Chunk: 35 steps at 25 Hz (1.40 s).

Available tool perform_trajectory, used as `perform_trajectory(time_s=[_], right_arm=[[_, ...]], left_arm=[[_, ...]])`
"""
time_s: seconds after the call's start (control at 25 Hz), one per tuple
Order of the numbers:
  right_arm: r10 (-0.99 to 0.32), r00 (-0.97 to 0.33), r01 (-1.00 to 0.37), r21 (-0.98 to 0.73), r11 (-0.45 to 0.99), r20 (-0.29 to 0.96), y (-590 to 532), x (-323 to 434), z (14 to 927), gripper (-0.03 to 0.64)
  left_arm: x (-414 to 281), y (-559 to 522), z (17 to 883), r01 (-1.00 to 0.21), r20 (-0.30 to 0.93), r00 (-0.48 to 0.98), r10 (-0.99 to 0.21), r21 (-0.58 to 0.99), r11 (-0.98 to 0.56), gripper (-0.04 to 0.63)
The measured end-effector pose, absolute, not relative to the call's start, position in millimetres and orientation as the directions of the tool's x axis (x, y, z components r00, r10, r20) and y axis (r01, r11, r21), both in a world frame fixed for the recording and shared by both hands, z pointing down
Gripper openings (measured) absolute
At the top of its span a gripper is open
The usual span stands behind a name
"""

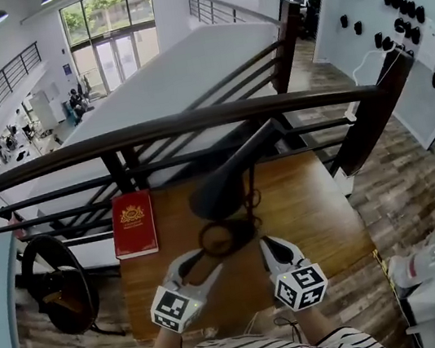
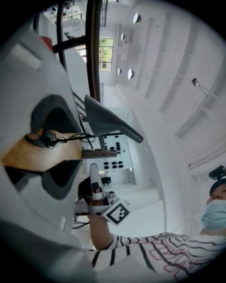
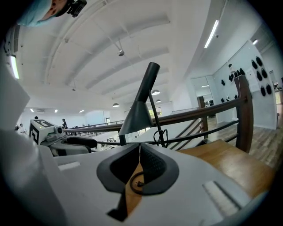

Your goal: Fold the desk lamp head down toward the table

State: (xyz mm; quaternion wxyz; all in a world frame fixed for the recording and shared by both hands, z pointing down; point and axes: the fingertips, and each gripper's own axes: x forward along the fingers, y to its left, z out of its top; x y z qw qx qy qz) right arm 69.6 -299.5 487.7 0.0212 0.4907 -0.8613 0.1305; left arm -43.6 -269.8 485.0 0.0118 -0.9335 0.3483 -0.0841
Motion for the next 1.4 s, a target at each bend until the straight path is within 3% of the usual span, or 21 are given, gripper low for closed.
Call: perform_trajectory(time_s=[0.44,1.4], right_arm=[[-0.808,-0.553,-0.83,-0.226,0.51,0.206,-264,84,510,0.002],[-0.777,-0.59,-0.808,-0.177,0.562,0.222,-228,113,526,0.002]], left_arm=[[-39,-241,497,-0.74,0.113,0.668,-0.736,-0.011,-0.673,0.003],[-6,-201,520,-0.797,0.144,0.599,-0.788,0.009,-0.605,0.002]])
